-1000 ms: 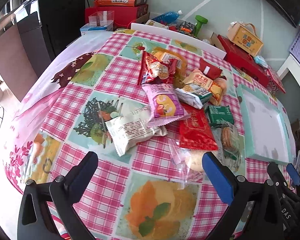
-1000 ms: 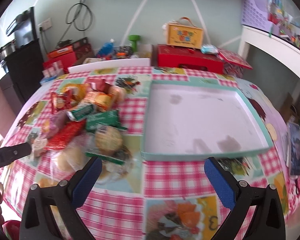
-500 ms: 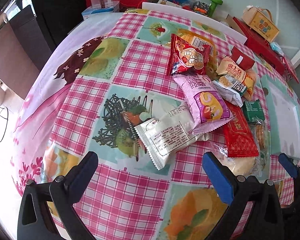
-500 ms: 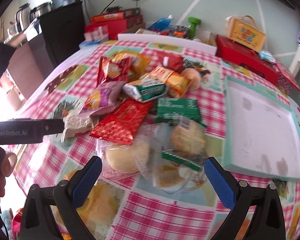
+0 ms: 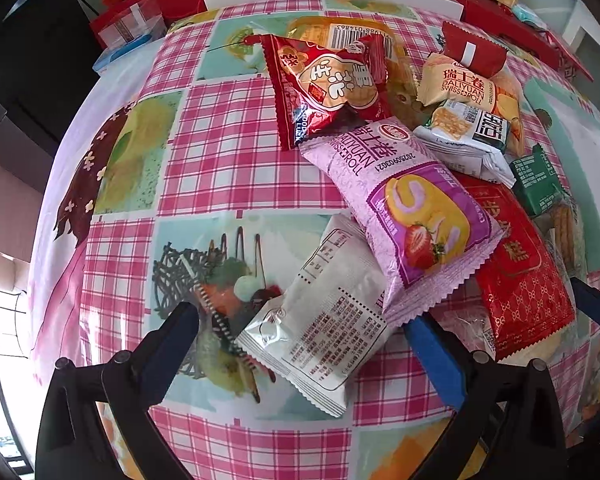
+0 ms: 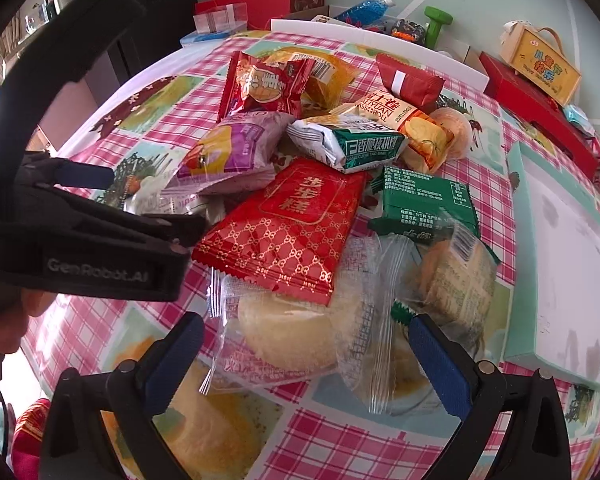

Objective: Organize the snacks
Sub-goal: 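Grasp the white printed packet with the left tool while the right tool grasps the clear bagged bun, then carry the white packet with the left tool while the right tool carries the bun over the tray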

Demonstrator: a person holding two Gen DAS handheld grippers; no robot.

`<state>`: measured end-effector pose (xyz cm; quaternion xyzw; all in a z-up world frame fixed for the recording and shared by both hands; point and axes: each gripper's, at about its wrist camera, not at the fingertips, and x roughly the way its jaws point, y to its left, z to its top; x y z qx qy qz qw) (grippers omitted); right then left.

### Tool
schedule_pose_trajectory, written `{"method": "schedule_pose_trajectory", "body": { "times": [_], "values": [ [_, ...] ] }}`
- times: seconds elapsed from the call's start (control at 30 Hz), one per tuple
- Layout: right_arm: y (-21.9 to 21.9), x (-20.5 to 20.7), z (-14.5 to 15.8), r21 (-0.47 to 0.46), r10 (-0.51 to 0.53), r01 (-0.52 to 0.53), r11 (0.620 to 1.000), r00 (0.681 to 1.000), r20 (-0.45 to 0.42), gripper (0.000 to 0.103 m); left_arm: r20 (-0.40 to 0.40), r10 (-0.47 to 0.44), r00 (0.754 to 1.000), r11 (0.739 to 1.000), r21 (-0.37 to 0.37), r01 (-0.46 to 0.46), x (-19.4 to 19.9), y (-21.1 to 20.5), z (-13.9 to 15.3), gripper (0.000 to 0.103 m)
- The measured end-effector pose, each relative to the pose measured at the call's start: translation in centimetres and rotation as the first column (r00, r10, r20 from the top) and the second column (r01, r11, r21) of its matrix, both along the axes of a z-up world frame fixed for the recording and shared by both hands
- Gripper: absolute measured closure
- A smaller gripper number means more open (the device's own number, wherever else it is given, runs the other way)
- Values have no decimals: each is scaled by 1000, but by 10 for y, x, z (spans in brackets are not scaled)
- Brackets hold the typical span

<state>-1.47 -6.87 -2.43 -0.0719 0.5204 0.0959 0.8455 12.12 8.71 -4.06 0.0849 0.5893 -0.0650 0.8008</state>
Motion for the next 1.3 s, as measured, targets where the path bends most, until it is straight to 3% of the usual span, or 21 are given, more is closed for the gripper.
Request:
{"method": "schedule_pose_trajectory", "body": {
  "times": [0.13, 0.27, 0.47, 0.83, 1.3],
  "values": [
    [-2, 1, 0, 30, -6, 7, 1000, 1000, -10, 16, 18, -11, 1000, 1000, -29, 11, -3, -5, -2, 15],
    [-4, 0, 2, 69, -8, 9, 998, 1000, -17, 28, 28, -23, 999, 998, -53, 25, -12, -19, 0, 37],
    [-14, -7, 4, 116, -37, 41, 992, 999, -33, 34, 22, 17, 1000, 998, -60, -16, -27, -27, 6, 39],
    [-54, -34, 7, 162, -126, 135, 978, 990, -64, 35, -15, 149, 989, 986, -75, -149, -75, -30, 7, 42],
    [-90, -63, 18, 229, -165, 170, 958, 985, -42, 36, -13, 177, 984, 983, -39, -178, -124, -50, 11, 43]
  ]
}}
